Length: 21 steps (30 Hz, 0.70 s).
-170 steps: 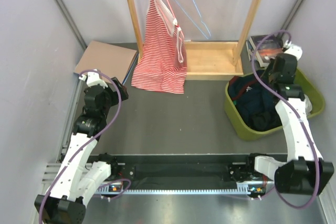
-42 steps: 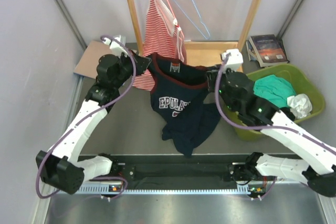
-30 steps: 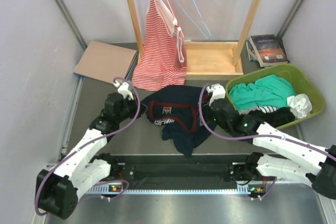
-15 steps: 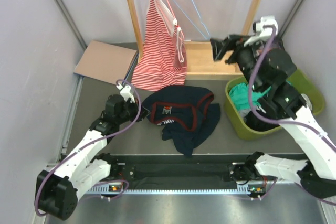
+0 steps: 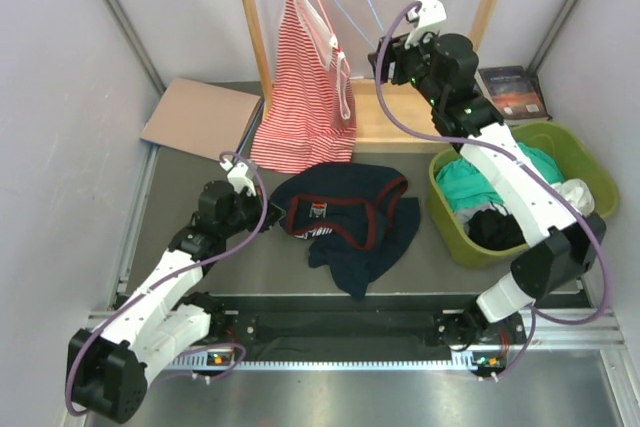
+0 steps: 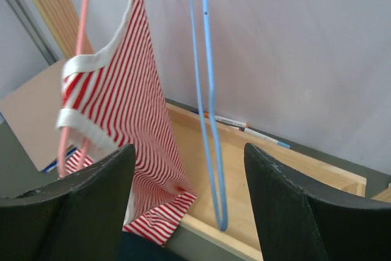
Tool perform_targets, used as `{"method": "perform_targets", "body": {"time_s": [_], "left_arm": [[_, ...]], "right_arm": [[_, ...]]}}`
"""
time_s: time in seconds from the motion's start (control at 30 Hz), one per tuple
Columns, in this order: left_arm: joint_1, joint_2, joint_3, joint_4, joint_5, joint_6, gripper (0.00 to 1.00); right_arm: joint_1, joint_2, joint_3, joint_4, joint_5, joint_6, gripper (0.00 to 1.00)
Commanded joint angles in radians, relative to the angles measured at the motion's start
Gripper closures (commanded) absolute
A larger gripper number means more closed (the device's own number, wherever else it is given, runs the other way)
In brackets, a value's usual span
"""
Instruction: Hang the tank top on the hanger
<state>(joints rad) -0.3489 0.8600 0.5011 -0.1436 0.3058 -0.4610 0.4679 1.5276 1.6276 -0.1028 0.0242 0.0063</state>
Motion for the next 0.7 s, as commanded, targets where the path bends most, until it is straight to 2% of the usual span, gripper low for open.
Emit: {"method": "perform_targets", "body": {"time_s": [0.0,0.07,0.23,0.67], "left_arm": [[-0.002,-0.027,0.017,0.024,0.001,0.013,1.0],[-0.002,-0.027,0.017,0.021,0.0,0.013,1.0],[-0.002,-0.027,0.016,0.016,-0.01,0.012,1.0],[-0.002,-0.044,0.02,-0.004,-0.02,0.01,1.0]], "right_arm": [[-0.047,0.04,0.118,0.072,-0.092,-0.019,0.31],[-0.051,0.075,0.15,0.06,-0.109,-0.034,0.36],[-0.051,0.097,0.167,0.038,-0.13,-0.048,0.68],[-0.051,0.21,0.324,-0.117,-0.132,-0.1,0.61]]}}
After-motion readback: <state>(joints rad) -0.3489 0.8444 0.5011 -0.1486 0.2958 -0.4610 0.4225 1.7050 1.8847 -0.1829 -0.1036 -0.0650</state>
